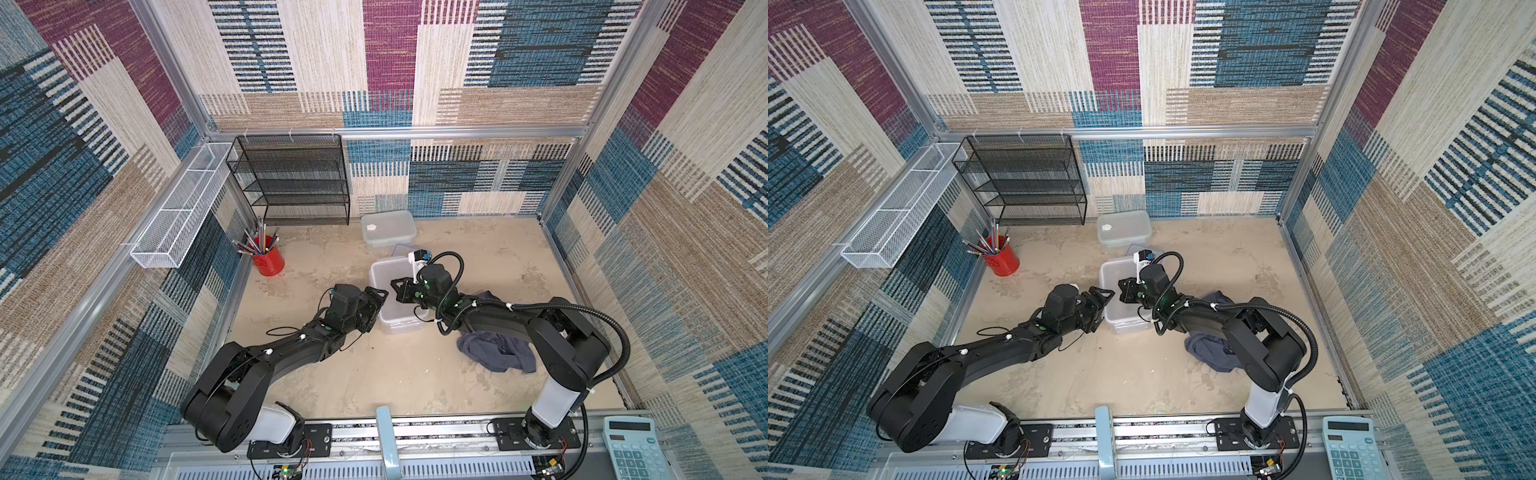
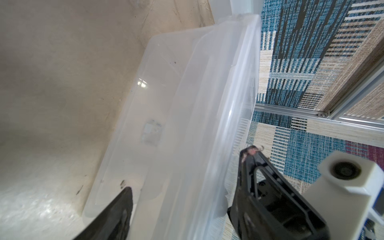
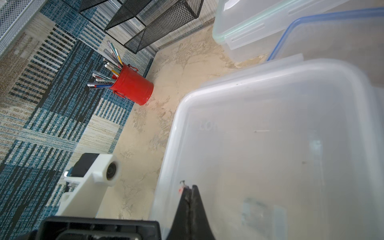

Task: Wipe the insides of the lunch boxes
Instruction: Open the fastener of the lunch box.

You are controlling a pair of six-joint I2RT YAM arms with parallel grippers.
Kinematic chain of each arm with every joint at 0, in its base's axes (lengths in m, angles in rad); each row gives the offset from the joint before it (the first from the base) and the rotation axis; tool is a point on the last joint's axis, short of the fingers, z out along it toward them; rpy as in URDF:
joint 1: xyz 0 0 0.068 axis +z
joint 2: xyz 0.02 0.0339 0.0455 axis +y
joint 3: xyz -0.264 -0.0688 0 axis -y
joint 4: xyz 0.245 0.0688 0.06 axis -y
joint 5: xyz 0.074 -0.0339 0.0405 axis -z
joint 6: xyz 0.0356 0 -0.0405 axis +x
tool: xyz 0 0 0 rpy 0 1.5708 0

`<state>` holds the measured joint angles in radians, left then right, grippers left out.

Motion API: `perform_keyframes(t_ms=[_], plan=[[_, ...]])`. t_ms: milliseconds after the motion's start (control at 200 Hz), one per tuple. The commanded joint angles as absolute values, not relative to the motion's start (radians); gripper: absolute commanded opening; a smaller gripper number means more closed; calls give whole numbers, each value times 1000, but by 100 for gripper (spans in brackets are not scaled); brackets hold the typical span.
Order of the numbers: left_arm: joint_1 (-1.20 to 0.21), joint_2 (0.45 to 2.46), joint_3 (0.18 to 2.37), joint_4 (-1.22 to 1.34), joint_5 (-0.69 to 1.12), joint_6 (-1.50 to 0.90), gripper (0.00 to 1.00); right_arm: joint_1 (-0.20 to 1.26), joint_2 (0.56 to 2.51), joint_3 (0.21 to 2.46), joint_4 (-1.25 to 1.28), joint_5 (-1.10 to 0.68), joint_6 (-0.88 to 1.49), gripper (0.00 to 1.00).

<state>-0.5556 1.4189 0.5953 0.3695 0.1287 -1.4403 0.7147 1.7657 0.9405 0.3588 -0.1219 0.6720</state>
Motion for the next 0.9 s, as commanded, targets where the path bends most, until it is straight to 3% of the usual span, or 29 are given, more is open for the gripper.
perform_keyframes(t_ms=[0, 195, 446, 896], plan=[[-560, 1404, 591, 441, 124, -1460, 70, 728, 1784, 923, 45, -156, 740, 0], [-560, 1374, 591, 399, 85, -1450, 52, 753, 1778, 914, 44, -156, 769, 0], [-560, 1378, 587, 387, 53, -1451, 40, 790, 1789, 905, 43, -156, 800, 0], [-560, 1353, 555, 313, -21, -1421, 3, 818, 1759, 871, 5, -121, 830, 0]])
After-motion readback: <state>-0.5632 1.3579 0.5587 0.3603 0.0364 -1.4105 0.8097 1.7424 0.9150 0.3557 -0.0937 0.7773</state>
